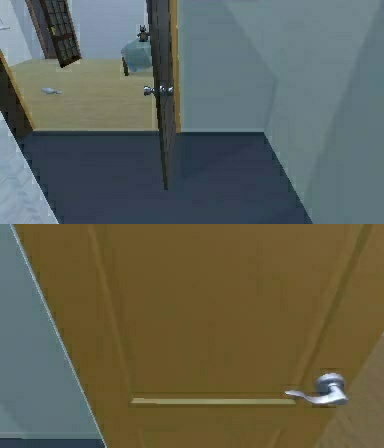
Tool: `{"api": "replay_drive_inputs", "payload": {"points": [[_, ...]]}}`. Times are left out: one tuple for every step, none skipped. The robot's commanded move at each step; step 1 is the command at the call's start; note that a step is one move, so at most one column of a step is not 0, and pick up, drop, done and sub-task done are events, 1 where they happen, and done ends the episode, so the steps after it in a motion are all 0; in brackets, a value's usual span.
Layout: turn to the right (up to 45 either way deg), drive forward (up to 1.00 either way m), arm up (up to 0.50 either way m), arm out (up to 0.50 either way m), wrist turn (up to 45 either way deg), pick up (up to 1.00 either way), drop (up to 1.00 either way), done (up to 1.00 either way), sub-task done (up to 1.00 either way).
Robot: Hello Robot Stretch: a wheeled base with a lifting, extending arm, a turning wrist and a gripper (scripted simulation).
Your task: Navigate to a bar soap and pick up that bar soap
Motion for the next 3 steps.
{"api": "replay_drive_inputs", "payload": {"points": [[-18.0, 0.00, 0.00, 0.00, 0.0, 0.00, 0.00, 0.00, 0.00], [0.0, 0.80, 0.00, 0.00, 0.0, 0.00, 0.00, 0.00, 0.00], [-24.0, 0.00, 0.00, 0.00, 0.0, 0.00, 0.00, 0.00, 0.00]]}}
